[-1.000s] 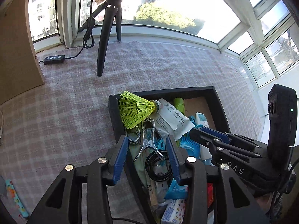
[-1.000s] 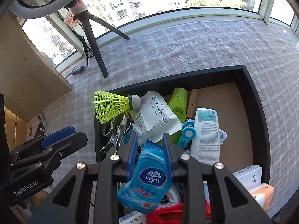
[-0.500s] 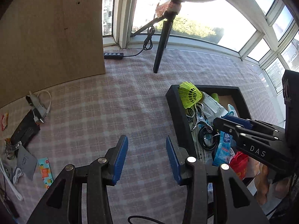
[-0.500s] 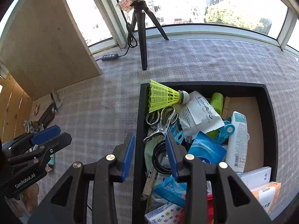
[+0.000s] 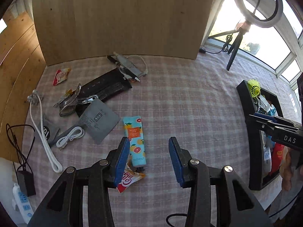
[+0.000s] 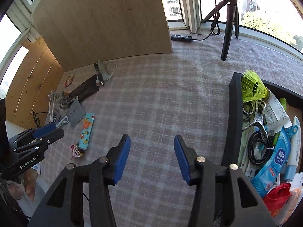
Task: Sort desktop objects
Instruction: 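Move both grippers back toward the orange tube and Coffee-mate sachet, then grasp the orange-print hand cream tube with the right gripper while the left grasps the Coffee-mate sachet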
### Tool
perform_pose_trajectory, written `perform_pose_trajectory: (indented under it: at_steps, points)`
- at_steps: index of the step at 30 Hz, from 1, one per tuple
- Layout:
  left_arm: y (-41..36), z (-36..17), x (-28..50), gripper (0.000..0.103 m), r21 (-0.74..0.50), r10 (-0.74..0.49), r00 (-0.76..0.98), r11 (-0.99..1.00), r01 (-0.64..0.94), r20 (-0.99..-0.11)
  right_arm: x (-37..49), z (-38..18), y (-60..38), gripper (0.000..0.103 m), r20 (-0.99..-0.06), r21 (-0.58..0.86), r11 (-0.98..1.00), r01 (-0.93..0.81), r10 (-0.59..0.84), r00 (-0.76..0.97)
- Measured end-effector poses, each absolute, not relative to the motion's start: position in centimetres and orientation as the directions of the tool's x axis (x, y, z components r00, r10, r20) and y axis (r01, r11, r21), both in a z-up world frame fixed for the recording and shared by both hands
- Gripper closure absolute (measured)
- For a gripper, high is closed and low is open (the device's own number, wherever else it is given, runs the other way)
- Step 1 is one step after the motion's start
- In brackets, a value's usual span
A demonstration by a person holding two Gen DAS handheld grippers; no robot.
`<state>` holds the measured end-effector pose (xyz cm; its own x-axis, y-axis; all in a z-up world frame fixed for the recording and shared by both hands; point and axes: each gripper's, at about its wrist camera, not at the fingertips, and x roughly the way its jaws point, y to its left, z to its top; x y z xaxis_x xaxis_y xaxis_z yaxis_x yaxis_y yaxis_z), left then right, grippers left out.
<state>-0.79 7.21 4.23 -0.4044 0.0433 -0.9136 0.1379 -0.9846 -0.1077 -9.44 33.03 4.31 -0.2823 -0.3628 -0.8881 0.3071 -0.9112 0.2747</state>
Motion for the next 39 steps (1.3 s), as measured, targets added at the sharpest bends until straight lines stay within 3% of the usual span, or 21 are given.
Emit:
perform_pose_trajectory:
  at_steps: [5,13,17,23,29,36,39]
  points:
    - [2.9,1.0,2.5,0.063,-0.122,0.035,-0.366,-0.968,0.219,-0.930,-9.0,2.4,26.3,0.056,-0.897,0.301,-0.871,0.387,-0.396,-0.195]
    - [4.6,-2.1,4.0,0.061,-0.127,0.086,-0.328,-0.986,0.108,-0.941,-8.5,-1.1,16.7,0.056,-0.927,0.298,-0.827,0.477,-0.369,-0.061]
    - [5.4,-2.5,4.0,0.042,-0.125,0.094,-0.335,-0.990,0.071,-0.937,-9.2,-2.8,14.2,0.056,-0.941,0.287,-0.835,0.469,-0.339,-0.027]
    - [5.2,-3.1,3.4,0.042,-0.098,0.080,-0.336,-0.994,0.039,-0.939,-9.7,-4.6,12.5,0.056,-0.948,0.288,-0.843,0.454,-0.317,0.012]
    - [5.3,-4.0,3.0,0.042,-0.091,0.080,-0.312,-0.996,0.019,-0.947,-8.5,-4.8,11.6,0.056,-0.969,0.157,-0.811,0.563,-0.235,-0.069]
    - [5.9,-4.3,1.7,0.038,-0.140,0.124,-0.295,-0.989,0.037,-0.947,-9.2,-4.8,14.3,0.073,-0.978,0.102,-0.816,0.568,-0.186,-0.091]
    - [6.2,-4.4,0.9,0.035,-0.148,0.125,-0.291,-0.987,0.060,-0.949,-9.6,-4.9,16.3,0.073,-0.980,0.091,-0.830,0.550,-0.173,-0.098]
